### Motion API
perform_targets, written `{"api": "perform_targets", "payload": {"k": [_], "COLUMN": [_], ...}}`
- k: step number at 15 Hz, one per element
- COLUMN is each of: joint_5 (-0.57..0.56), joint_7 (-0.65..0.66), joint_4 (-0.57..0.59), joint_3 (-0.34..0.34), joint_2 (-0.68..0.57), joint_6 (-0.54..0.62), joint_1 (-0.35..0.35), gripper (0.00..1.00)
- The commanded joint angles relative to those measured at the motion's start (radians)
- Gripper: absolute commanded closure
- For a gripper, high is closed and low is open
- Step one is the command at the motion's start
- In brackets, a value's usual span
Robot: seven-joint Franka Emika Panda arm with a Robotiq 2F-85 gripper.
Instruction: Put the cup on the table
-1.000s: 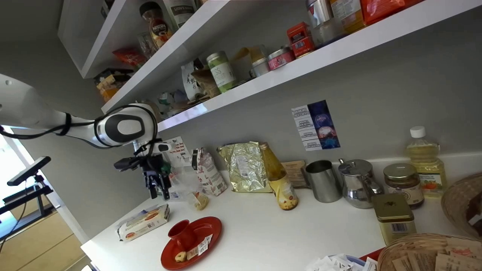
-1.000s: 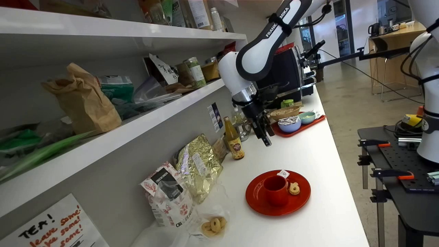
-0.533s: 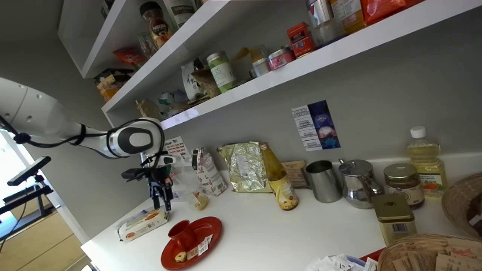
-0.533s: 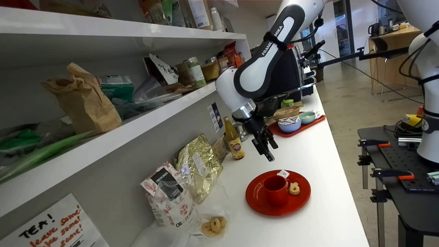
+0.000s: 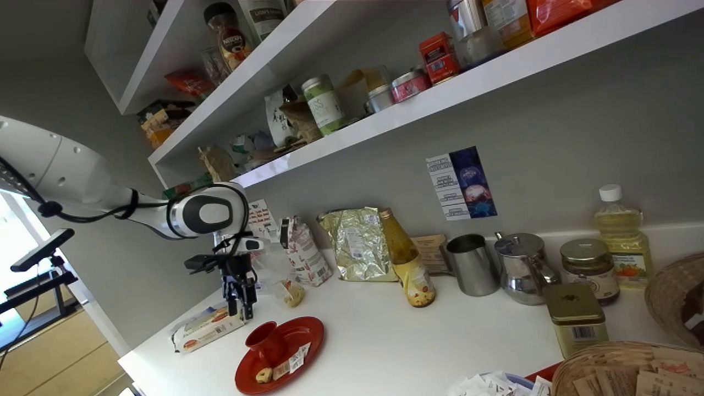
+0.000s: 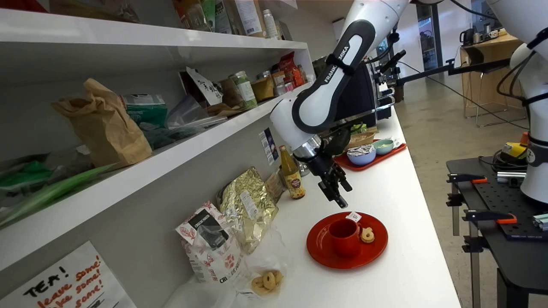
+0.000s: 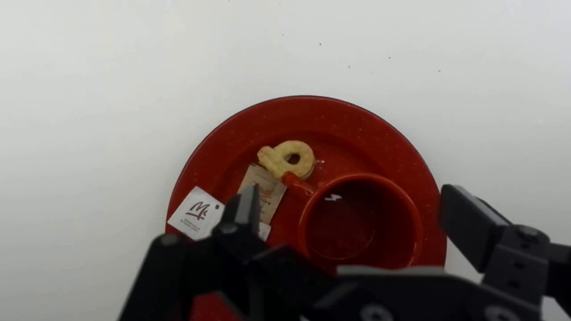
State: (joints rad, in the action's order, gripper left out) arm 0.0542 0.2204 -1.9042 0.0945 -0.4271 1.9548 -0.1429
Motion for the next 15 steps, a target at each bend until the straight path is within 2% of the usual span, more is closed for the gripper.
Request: {"api": "perform_targets", "payload": {"k": [1, 8, 15], "joint_5": [0.006, 0.022, 0.022], "joint_7": [0.018, 0.113, 0.141], "joint_4": [0.063, 0.138, 0.188], "joint_3": [-0.017, -0.048, -0.056], "joint_2": [-0.054, -0.126, -0.199], "joint_6": [-0.049, 0.002, -0.01], "joint_1": [-0.002, 0.001, 0.0], "gripper": [0.0, 0.0, 0.0]}}
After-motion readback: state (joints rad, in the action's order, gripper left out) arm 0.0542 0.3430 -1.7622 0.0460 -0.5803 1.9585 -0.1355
